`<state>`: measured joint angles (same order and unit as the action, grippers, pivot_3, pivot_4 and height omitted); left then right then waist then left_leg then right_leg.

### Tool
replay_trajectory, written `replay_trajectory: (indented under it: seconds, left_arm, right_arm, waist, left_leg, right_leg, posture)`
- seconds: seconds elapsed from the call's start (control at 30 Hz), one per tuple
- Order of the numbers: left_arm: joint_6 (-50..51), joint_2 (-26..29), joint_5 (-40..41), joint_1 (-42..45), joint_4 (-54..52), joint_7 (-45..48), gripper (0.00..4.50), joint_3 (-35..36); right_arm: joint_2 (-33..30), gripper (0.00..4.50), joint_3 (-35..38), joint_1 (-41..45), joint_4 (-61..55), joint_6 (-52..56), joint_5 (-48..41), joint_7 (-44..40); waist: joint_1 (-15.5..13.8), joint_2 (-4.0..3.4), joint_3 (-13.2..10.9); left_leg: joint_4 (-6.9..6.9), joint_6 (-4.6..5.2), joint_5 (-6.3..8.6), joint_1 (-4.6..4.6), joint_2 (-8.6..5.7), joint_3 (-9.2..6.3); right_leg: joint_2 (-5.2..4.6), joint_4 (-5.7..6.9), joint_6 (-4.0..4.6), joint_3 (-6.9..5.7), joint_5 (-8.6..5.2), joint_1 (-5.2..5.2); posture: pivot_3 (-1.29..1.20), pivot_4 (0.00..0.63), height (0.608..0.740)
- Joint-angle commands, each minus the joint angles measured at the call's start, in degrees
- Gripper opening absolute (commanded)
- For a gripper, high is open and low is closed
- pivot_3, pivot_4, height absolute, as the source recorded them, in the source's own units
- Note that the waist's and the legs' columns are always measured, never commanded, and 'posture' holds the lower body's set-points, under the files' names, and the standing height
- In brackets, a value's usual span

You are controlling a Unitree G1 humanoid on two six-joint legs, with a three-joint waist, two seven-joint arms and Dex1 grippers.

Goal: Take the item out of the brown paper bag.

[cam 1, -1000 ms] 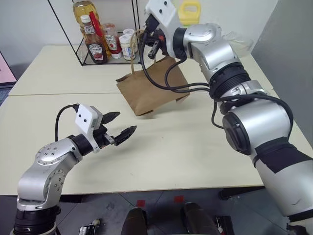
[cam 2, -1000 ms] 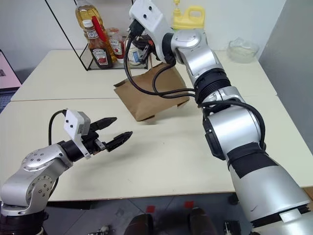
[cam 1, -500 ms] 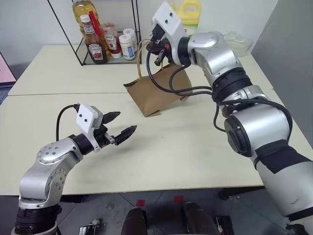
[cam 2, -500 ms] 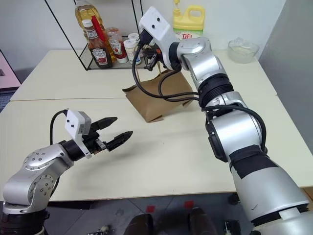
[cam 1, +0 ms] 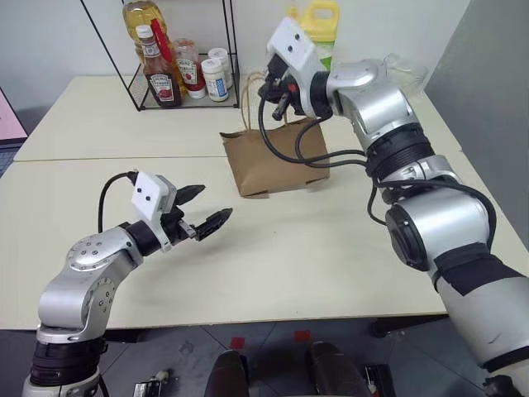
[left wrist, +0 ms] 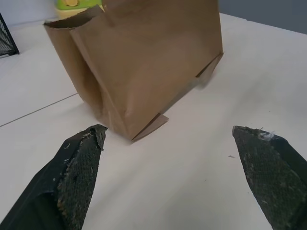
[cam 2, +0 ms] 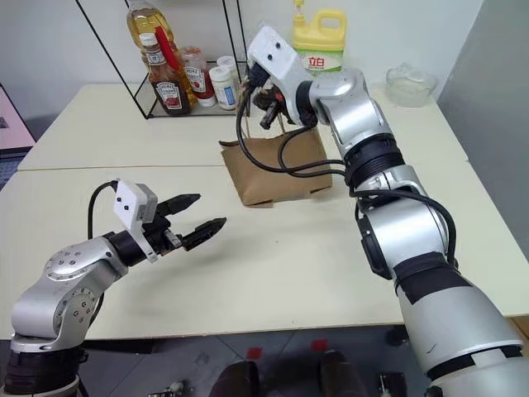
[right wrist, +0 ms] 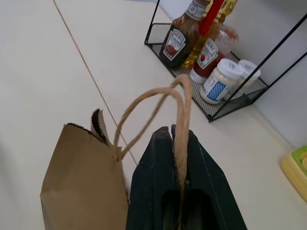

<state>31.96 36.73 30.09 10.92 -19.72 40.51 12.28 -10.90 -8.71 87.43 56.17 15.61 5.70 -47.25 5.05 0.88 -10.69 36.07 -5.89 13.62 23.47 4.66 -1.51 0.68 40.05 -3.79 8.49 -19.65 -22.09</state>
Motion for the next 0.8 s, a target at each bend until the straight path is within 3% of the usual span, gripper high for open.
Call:
replay_trajectory:
  seconds: [0.03, 0.13, 0.23, 0.47, 0.6, 0.8]
  left_arm:
    - [-1.50, 0.52, -0.10, 0.72, -0.86, 0.40, 4.50, 0.28]
    - [-1.72, 0.68, -0.29, 0.82, -0.78, 0.63, 4.50, 0.20]
    - [-1.80, 0.70, -0.30, 0.91, -0.85, 0.75, 4.50, 0.03]
    - [-2.22, 0.81, -0.43, 0.96, -1.45, 0.83, 4.50, -0.55]
    - [-2.44, 0.44, -0.18, 1.38, -2.26, 0.29, 4.50, -0.47]
    - [-0.75, 0.42, 2.17, 1.55, -6.84, -1.37, 4.50, 1.12]
  right_arm:
    - [-1.44, 0.04, -0.39, 0.10, -3.45, -0.21, 0.46, -0.09]
    - [-2.44, 0.04, -0.94, -0.88, -3.39, -0.04, 0.82, -0.22]
    - [-2.98, 0.62, -1.33, -1.38, -3.54, -0.02, 0.91, -0.17]
    - [-5.85, 3.14, -2.04, -3.99, -8.14, 2.24, 0.42, -3.05]
    - [-10.77, 4.48, -1.29, -8.35, -16.40, 5.85, -1.08, -7.28]
    - [-17.08, 4.48, 1.81, -17.97, -36.52, 16.24, -6.17, -10.41]
  waist:
    - [0.02, 0.00, 0.00]
    - [0.02, 0.00, 0.00]
    - [0.02, 0.00, 0.00]
    - [-0.03, 0.01, 0.01]
    - [-0.16, 0.02, 0.01]
    - [-0.26, 0.03, 0.02]
  left_leg:
    - [0.00, 0.00, 0.00, 0.00, 0.00, 0.00]
    - [0.00, 0.00, 0.00, 0.00, 0.00, 0.00]
    - [0.01, 0.00, 0.00, 0.00, 0.00, 0.00]
    - [0.03, 0.00, 0.00, 0.00, 0.00, -0.01]
    - [0.03, 0.00, 0.00, 0.02, 0.00, -0.03]
    - [0.08, 0.02, 0.01, 0.10, -0.01, -0.07]
  right_leg:
    - [0.00, 0.00, 0.00, 0.00, 0.00, 0.00]
    - [0.00, 0.01, 0.00, 0.00, 0.00, -0.01]
    - [0.00, 0.01, 0.00, 0.00, 0.00, 0.00]
    - [0.00, 0.02, 0.00, -0.01, 0.00, 0.00]
    - [0.00, 0.01, 0.00, -0.04, 0.00, 0.01]
    - [-0.02, 0.00, 0.00, -0.06, 0.00, 0.02]
  posture:
    - [0.00, 0.150, 0.740]
    - [0.00, 0.150, 0.740]
    - [0.00, 0.150, 0.740]
    - [0.00, 0.150, 0.740]
    - [0.00, 0.150, 0.740]
    - [0.00, 0.150, 0.740]
